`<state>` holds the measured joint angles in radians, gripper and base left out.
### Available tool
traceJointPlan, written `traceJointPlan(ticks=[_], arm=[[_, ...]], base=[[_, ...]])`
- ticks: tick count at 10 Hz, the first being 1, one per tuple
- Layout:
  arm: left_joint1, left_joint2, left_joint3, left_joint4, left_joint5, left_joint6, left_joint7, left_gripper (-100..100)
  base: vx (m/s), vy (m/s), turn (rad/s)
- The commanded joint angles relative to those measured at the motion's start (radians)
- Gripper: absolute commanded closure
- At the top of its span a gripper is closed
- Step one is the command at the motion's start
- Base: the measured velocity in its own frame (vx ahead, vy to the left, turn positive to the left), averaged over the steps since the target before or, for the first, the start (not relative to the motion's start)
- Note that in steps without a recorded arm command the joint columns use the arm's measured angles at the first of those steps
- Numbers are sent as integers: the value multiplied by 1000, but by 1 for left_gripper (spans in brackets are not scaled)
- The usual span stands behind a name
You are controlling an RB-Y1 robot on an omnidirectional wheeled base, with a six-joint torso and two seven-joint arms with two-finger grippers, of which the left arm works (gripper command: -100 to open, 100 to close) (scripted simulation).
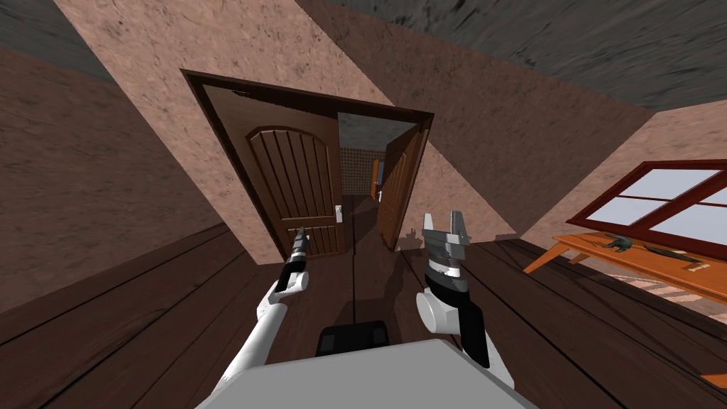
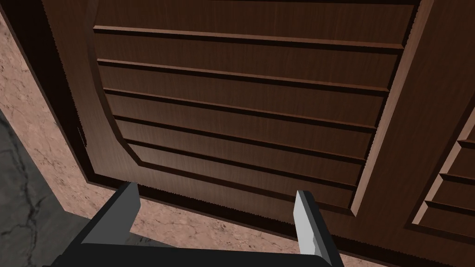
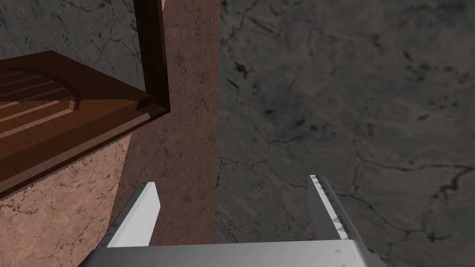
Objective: Push the door open
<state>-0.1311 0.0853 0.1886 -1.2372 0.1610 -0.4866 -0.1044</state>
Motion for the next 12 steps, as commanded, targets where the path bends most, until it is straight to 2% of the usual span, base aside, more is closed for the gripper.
traceJointPlan(ticks=[1,3,4,5,6,8,9,12], arm=[[-15,0,2,37,3,-7,-6,-100],[-62,0,13,101,12,-14,-22,-100],[-62,0,13,116,12,-14,-22,-100],[-86,0,18,153,17,-18,-30,-100],[-86,0,18,155,17,-18,-30,-100],[-132,0,28,221,26,-25,-46,-100],[-132,0,28,232,26,-25,-46,-100],[-199,-2,42,334,39,-36,-68,-100]], base=[[61,11,-33],[66,9,-59],[69,10,-50],[51,10,-52],[40,8,-27],[60,13,-66],[57,17,-42],[85,22,-73]])
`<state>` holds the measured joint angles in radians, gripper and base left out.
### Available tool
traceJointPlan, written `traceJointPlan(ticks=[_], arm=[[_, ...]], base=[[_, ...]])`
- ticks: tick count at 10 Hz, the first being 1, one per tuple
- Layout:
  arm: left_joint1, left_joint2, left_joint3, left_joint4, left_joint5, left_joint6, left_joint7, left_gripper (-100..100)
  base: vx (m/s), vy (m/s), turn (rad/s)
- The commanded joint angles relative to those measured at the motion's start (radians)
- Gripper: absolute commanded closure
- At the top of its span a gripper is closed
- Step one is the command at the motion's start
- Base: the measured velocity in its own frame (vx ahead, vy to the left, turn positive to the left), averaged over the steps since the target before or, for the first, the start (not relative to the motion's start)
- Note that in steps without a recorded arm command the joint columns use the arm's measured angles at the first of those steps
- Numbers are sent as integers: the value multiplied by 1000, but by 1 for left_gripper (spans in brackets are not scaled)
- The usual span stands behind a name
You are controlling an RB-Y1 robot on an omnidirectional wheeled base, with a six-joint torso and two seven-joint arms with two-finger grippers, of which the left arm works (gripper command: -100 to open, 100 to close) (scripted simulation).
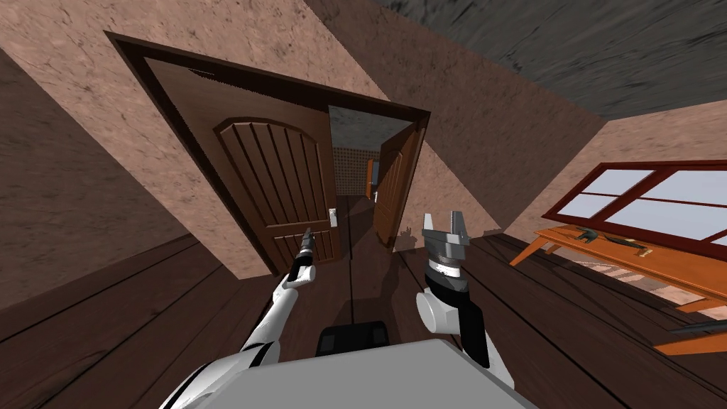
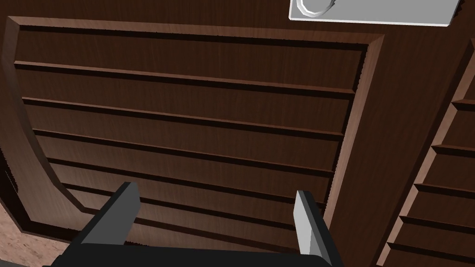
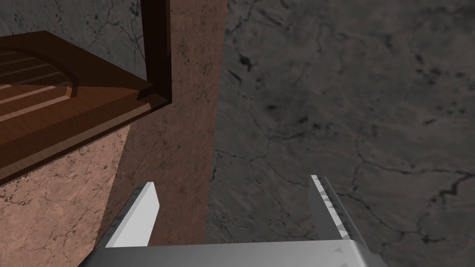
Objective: Push the door open
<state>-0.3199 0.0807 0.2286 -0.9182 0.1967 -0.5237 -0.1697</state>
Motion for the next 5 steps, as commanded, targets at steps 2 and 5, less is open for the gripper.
traceJointPlan(ticks=[2,5], arm=[[-30,2,6,57,7,-2,-10,-100],[-70,0,15,123,15,-8,-23,-100]], base=[[74,23,-45],[60,14,-48]])
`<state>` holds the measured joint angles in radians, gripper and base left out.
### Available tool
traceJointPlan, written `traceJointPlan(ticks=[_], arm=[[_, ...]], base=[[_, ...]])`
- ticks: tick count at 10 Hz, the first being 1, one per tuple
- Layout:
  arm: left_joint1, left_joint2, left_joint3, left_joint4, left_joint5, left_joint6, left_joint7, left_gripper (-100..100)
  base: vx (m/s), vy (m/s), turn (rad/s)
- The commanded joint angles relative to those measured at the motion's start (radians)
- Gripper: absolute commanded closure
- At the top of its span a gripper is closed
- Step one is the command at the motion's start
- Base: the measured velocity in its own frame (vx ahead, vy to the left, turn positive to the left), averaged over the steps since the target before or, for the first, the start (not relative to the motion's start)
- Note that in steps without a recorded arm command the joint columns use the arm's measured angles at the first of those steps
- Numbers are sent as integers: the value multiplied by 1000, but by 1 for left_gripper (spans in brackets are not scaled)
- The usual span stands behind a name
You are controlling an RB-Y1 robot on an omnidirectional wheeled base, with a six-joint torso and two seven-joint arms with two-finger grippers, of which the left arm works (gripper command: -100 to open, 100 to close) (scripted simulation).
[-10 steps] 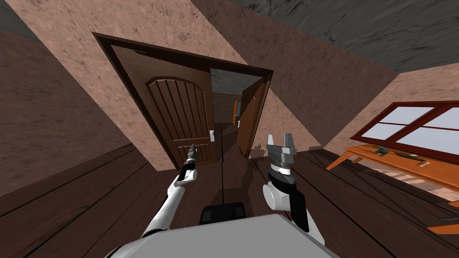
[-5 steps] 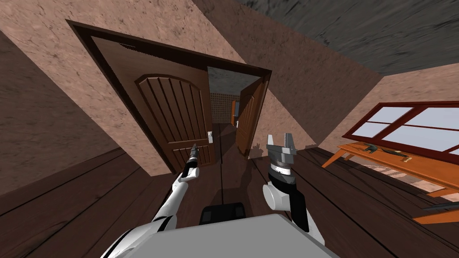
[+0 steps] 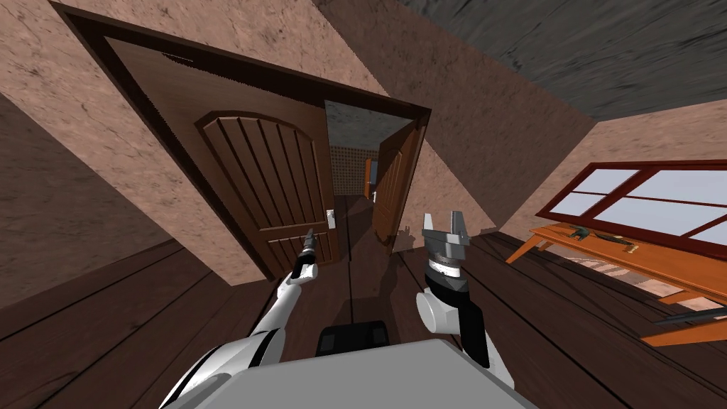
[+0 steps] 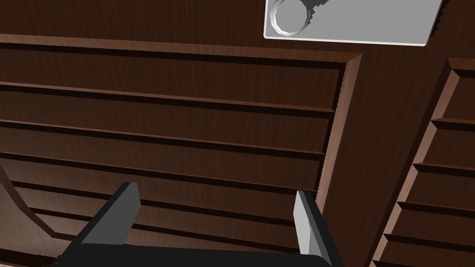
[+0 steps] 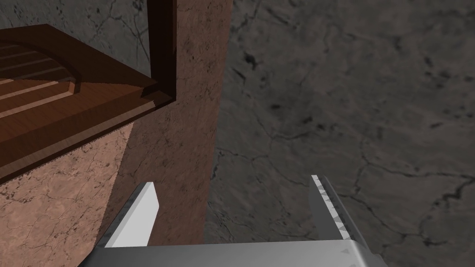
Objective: Push the door open
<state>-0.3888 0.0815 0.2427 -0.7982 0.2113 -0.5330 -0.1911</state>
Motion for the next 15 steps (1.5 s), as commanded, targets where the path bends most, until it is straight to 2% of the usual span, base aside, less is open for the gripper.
traceJointPlan(ticks=[1,3,4,9,12,13,14,15], arm=[[-22,-2,5,36,5,-2,-9,-100],[-56,-5,13,92,12,-7,-20,-100],[-56,-5,13,94,12,-7,-20,-100],[-131,-12,29,218,26,-19,-46,-100],[-163,-15,36,270,33,-23,-56,-100],[-184,-18,40,306,37,-27,-63,-100],[-194,-20,42,322,39,-28,-67,-100],[-189,-18,41,315,37,-30,-62,-100]], base=[[45,15,-46],[69,26,-68],[52,24,-17],[66,19,-48],[54,23,-39],[68,23,-58],[78,24,-55],[33,11,-11]])
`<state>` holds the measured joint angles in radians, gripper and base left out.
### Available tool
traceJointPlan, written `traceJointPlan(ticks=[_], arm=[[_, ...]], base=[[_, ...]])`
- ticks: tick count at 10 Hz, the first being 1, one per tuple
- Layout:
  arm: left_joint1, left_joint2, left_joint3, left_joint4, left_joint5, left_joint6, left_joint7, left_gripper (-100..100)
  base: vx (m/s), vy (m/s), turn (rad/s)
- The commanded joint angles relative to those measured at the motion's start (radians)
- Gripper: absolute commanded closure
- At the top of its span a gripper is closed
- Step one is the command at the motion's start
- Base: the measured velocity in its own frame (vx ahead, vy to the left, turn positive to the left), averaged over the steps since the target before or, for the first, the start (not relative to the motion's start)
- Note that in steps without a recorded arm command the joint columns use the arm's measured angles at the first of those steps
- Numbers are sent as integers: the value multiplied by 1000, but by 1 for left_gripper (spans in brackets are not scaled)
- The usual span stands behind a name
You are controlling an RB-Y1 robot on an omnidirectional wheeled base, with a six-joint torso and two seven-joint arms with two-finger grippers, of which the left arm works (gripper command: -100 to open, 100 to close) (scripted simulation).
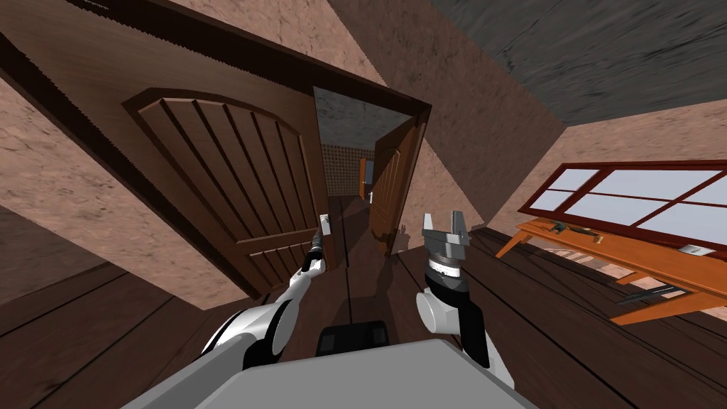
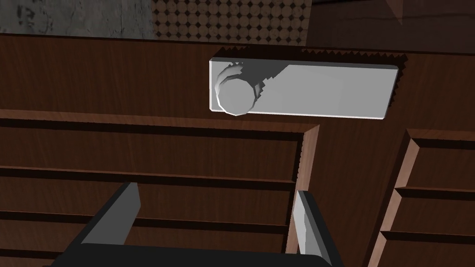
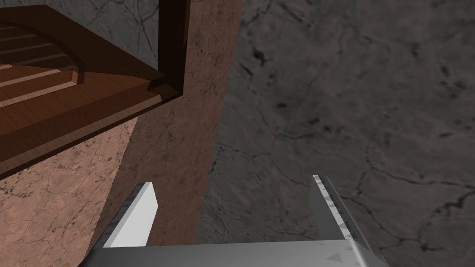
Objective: Push the door open
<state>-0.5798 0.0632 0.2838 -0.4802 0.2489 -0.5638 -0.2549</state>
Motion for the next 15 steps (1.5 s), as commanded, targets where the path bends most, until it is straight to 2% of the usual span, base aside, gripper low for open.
traceJointPlan(ticks=[1,7,12,13,15], arm=[[0,7,2,1,1,0,0,-100],[2,20,9,4,5,-2,1,-100],[3,19,13,6,7,-3,2,-100],[3,19,13,6,7,-3,2,100],[3,19,13,6,7,-3,2,100]], base=[[145,12,-23],[193,42,-25],[159,39,-18],[-10,-1,5],[-25,-6,-2]])
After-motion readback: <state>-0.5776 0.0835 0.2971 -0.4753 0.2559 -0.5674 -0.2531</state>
